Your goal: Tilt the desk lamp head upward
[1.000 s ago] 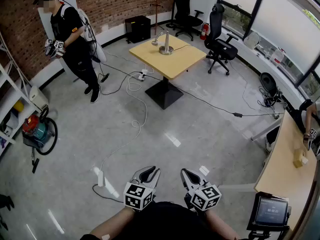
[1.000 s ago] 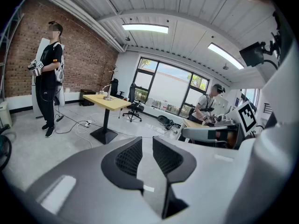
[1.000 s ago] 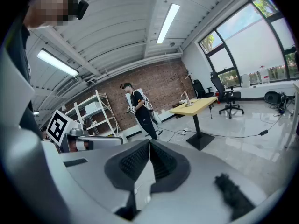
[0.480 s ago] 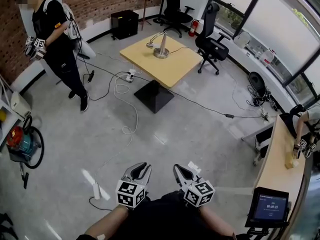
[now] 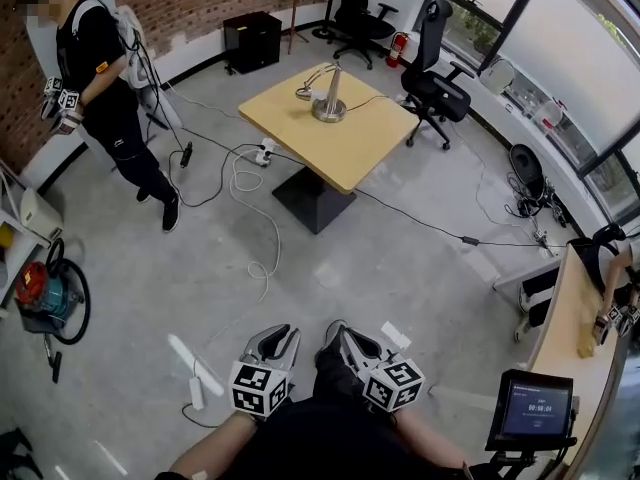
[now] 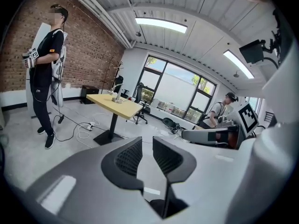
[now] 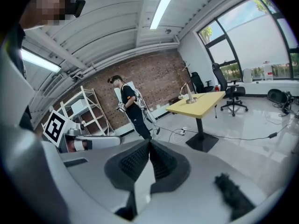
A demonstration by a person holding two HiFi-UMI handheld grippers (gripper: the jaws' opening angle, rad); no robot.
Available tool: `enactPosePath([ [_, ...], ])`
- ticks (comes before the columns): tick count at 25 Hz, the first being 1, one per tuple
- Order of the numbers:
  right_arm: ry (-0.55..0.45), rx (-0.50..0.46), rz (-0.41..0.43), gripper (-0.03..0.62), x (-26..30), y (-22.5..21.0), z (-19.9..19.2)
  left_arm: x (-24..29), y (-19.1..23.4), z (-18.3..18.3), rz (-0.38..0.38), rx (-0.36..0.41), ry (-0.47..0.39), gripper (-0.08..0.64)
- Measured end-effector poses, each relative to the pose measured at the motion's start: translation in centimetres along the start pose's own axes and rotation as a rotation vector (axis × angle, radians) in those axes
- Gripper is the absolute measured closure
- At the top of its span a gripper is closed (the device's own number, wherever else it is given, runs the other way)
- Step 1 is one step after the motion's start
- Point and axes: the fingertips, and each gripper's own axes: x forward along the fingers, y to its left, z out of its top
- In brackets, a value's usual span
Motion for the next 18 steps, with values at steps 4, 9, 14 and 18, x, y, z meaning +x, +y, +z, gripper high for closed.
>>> enactPosePath([
  [4,-0.012,0.015,0.07,0.588,4.4,-4.5,3.6,4.0,2.4,2.8,0.088,0.002,0.0,0.485],
  [9,-0.055,-0.012,0.121,0.588,7.5,-10.5,10.5,10.4,2.4,8.3,0.121,0.042,-0.017,0.483],
  [14,-0.056,-0.026,0.115,0.588,9.0,-16.7,14.7,16.6,0.9,12.9,0.119,0.072,-0.04,0.483],
  [18,-0.05,-0.013,0.092,0.588,11.1,-21.4,16.9,20.8,2.0,14.7,0.114,0.065,-0.013,0.483],
])
